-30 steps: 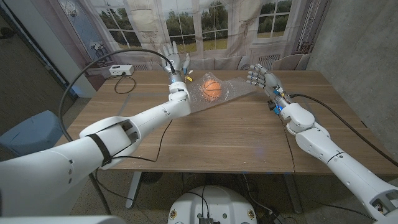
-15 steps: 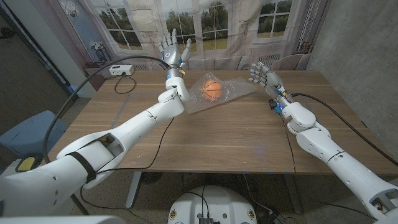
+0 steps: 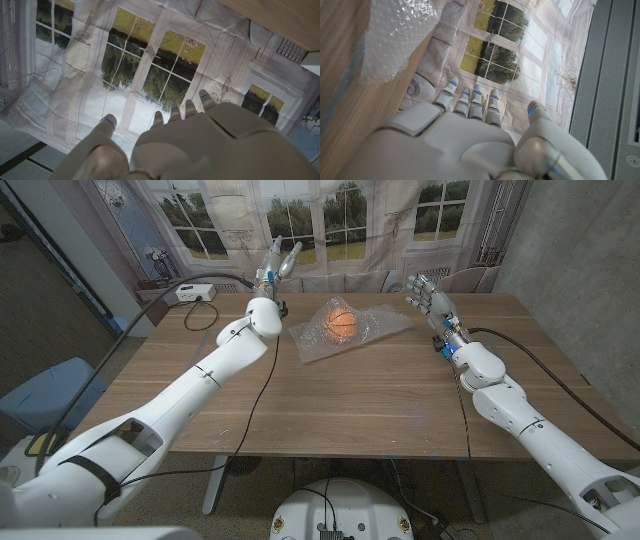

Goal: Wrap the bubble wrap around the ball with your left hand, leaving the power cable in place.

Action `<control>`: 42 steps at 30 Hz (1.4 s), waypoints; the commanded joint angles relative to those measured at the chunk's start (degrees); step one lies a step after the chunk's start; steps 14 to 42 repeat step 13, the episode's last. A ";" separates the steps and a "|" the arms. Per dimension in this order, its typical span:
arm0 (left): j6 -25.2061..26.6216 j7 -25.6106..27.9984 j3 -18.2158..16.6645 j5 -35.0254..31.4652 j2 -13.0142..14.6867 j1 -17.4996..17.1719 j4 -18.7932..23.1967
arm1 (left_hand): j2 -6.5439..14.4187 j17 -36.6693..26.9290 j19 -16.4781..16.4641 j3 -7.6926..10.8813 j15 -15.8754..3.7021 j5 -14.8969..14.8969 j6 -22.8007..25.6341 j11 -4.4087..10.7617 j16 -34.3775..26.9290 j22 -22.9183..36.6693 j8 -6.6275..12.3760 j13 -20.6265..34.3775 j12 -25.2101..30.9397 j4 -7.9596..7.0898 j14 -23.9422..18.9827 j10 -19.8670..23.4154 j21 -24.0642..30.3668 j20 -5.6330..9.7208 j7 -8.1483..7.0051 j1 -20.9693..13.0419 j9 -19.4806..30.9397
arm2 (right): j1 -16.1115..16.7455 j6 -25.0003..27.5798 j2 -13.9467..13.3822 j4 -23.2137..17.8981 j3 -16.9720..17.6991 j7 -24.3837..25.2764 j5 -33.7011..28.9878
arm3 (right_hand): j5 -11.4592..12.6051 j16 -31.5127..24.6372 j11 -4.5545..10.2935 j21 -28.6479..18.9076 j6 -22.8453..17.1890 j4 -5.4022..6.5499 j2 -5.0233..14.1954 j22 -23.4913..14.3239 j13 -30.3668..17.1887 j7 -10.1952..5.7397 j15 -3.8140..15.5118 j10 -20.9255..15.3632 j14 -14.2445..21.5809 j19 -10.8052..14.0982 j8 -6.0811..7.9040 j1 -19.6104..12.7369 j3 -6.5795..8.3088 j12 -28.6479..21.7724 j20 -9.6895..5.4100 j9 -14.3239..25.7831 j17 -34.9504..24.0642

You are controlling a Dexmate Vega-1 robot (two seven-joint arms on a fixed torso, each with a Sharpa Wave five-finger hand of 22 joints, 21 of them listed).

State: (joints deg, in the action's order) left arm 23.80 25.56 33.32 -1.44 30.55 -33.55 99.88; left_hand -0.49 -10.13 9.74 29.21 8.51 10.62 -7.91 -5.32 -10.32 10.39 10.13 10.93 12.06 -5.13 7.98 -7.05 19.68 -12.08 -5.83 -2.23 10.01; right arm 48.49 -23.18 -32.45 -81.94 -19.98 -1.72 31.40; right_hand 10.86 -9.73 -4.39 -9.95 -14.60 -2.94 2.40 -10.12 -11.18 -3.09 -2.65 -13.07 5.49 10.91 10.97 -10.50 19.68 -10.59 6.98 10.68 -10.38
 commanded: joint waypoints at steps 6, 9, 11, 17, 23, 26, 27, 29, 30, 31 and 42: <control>-6.77 -15.41 -14.03 23.18 9.58 -13.05 10.52 | -0.16 -0.23 3.41 0.01 0.27 0.34 -1.40 -0.21 0.08 0.16 -0.12 0.09 -0.23 0.28 1.21 -1.20 -1.05 -0.14 0.51 -0.13 0.08 | -0.06 -0.90 1.76 -0.10 1.72 6.62 -1.66 | 0.83 -0.25 0.28 0.40 -0.13 -0.41 -1.05 -0.09 -0.06 -0.55 0.60 0.50 -2.99 -5.40 -0.08 0.73 -0.49 -0.32 -0.69 -0.01 -0.19; -6.11 -15.62 -15.50 26.44 10.49 -14.70 10.95 | -0.13 -0.25 3.75 -0.09 0.37 0.39 -1.95 -0.47 0.07 0.19 -0.21 0.11 -0.39 0.24 1.44 -1.66 -1.31 -0.15 0.75 -0.01 0.08 | -0.66 -1.51 2.57 0.76 1.49 6.70 -1.76 | 0.91 -0.30 0.36 0.25 -0.25 -0.46 -1.03 -0.08 -0.04 -0.64 1.53 0.40 -3.40 -6.02 -0.02 0.79 -0.52 -0.42 -0.68 -0.02 -0.17; -5.47 -14.74 -16.12 27.42 11.16 -15.66 11.29 | 0.02 -0.29 4.31 -0.24 0.57 0.48 -2.89 -0.86 0.24 0.25 -0.32 0.16 -0.55 0.11 2.46 -2.27 -1.72 -0.15 1.03 0.20 0.10 | -1.71 -2.20 3.43 2.12 0.96 6.14 -1.90 | 0.98 -0.45 0.40 -0.11 -0.25 -0.51 -1.00 -0.07 -0.03 -0.63 2.34 0.48 -3.37 -5.70 -0.02 0.81 -0.53 -0.43 -0.58 -0.02 -0.14; -4.78 -13.92 -16.87 28.66 11.72 -16.63 11.73 | 0.15 -0.32 4.34 -0.31 0.66 0.52 -3.45 -1.15 0.26 0.30 -0.37 0.18 -0.67 0.00 2.88 -2.73 -1.81 -0.14 1.30 0.33 0.10 | -3.14 -3.33 4.45 4.08 0.28 4.70 -1.74 | 1.01 -0.53 0.54 -0.34 -0.19 -0.56 -0.97 -0.07 -0.02 -0.65 2.51 0.55 -3.34 -5.42 -0.05 0.81 -0.53 -0.44 -0.53 -0.02 -0.11; -4.78 -13.92 -16.87 28.66 11.72 -16.63 11.73 | 0.15 -0.32 4.34 -0.31 0.66 0.52 -3.45 -1.15 0.26 0.30 -0.37 0.18 -0.67 0.00 2.88 -2.73 -1.81 -0.14 1.30 0.33 0.10 | -3.14 -3.33 4.45 4.08 0.28 4.70 -1.74 | 1.01 -0.53 0.54 -0.34 -0.19 -0.56 -0.97 -0.07 -0.02 -0.65 2.51 0.55 -3.34 -5.42 -0.05 0.81 -0.53 -0.44 -0.53 -0.02 -0.11; -4.78 -13.92 -16.87 28.66 11.72 -16.63 11.73 | 0.15 -0.32 4.34 -0.31 0.66 0.52 -3.45 -1.15 0.26 0.30 -0.37 0.18 -0.67 0.00 2.88 -2.73 -1.81 -0.14 1.30 0.33 0.10 | -3.14 -3.33 4.45 4.08 0.28 4.70 -1.74 | 1.01 -0.53 0.54 -0.34 -0.19 -0.56 -0.97 -0.07 -0.02 -0.65 2.51 0.55 -3.34 -5.42 -0.05 0.81 -0.53 -0.44 -0.53 -0.02 -0.11; -4.78 -13.92 -16.87 28.66 11.72 -16.63 11.73 | 0.15 -0.32 4.34 -0.31 0.66 0.52 -3.45 -1.15 0.26 0.30 -0.37 0.18 -0.67 0.00 2.88 -2.73 -1.81 -0.14 1.30 0.33 0.10 | -3.14 -3.33 4.45 4.08 0.28 4.70 -1.74 | 1.01 -0.53 0.54 -0.34 -0.19 -0.56 -0.97 -0.07 -0.02 -0.65 2.51 0.55 -3.34 -5.42 -0.05 0.81 -0.53 -0.44 -0.53 -0.02 -0.11; -4.78 -13.92 -16.87 28.66 11.72 -16.63 11.73 | 0.15 -0.32 4.34 -0.31 0.66 0.52 -3.45 -1.15 0.26 0.30 -0.37 0.18 -0.67 0.00 2.88 -2.73 -1.81 -0.14 1.30 0.33 0.10 | -3.14 -3.33 4.45 4.08 0.28 4.70 -1.74 | 1.01 -0.53 0.54 -0.34 -0.19 -0.56 -0.97 -0.07 -0.02 -0.65 2.51 0.55 -3.34 -5.42 -0.05 0.81 -0.53 -0.44 -0.53 -0.02 -0.11; -4.78 -13.92 -16.87 28.66 11.72 -16.63 11.73 | 0.15 -0.32 4.34 -0.31 0.66 0.52 -3.45 -1.15 0.26 0.30 -0.37 0.18 -0.67 0.00 2.88 -2.73 -1.81 -0.14 1.30 0.33 0.10 | -3.14 -3.33 4.45 4.08 0.28 4.70 -1.74 | 1.01 -0.53 0.54 -0.34 -0.19 -0.56 -0.97 -0.07 -0.02 -0.65 2.51 0.55 -3.34 -5.42 -0.05 0.81 -0.53 -0.44 -0.53 -0.02 -0.11; -4.78 -13.92 -16.87 28.66 11.72 -16.63 11.73 | 0.15 -0.32 4.34 -0.31 0.66 0.52 -3.45 -1.15 0.26 0.30 -0.37 0.18 -0.67 0.00 2.88 -2.73 -1.81 -0.14 1.30 0.33 0.10 | -3.14 -3.33 4.45 4.08 0.28 4.70 -1.74 | 1.01 -0.53 0.54 -0.34 -0.19 -0.56 -0.97 -0.07 -0.02 -0.65 2.51 0.55 -3.34 -5.42 -0.05 0.81 -0.53 -0.44 -0.53 -0.02 -0.11; -4.78 -13.92 -16.87 28.66 11.72 -16.63 11.73 | 0.15 -0.32 4.34 -0.31 0.66 0.52 -3.45 -1.15 0.26 0.30 -0.37 0.18 -0.67 0.00 2.88 -2.73 -1.81 -0.14 1.30 0.33 0.10 | -3.14 -3.33 4.45 4.08 0.28 4.70 -1.74 | 1.01 -0.53 0.54 -0.34 -0.19 -0.56 -0.97 -0.07 -0.02 -0.65 2.51 0.55 -3.34 -5.42 -0.05 0.81 -0.53 -0.44 -0.53 -0.02 -0.11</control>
